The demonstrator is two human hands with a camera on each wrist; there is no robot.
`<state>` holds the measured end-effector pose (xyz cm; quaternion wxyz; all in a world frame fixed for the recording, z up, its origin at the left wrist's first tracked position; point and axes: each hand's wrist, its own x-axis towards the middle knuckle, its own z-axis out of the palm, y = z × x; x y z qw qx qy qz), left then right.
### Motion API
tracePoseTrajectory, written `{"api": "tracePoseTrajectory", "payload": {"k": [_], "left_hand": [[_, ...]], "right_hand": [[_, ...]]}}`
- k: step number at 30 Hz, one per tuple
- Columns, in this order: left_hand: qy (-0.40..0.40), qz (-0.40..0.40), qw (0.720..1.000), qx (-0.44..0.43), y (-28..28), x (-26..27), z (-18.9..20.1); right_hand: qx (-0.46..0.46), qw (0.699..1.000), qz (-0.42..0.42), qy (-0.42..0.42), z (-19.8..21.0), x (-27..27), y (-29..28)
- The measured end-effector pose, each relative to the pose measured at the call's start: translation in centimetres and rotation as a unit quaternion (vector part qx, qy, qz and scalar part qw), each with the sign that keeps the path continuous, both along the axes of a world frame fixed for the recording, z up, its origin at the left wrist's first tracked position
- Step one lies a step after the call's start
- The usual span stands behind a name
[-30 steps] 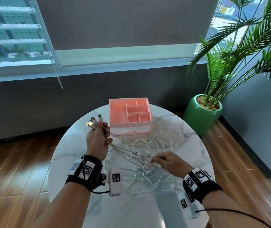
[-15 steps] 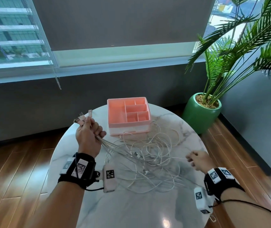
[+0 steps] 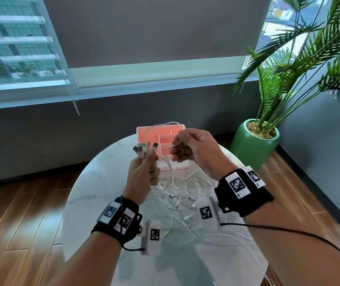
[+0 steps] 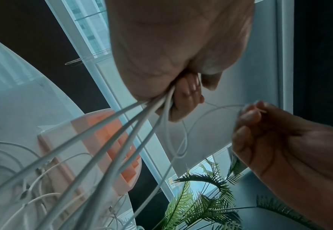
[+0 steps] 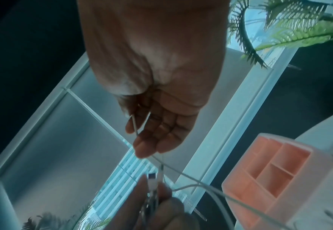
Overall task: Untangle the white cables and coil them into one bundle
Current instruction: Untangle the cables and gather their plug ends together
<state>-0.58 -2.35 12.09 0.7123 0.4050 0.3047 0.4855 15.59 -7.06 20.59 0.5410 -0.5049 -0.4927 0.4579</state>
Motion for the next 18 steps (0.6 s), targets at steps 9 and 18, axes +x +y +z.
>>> {"api": "tracePoseTrajectory", "payload": {"k": [9, 18], "left_hand": [[0.067, 0.035, 0.996, 0.042, -0.3, -0.6, -0.8], [0.097, 0.034, 0.992, 0.071, -0.4, 0.3, -0.9]], "right_hand": [[0.002, 0.998, -0.010, 0.067, -0.2, -1.7, 0.8], [-0.058, 0.995, 0.049, 0.060, -1.5, -1.6, 0.8]]}}
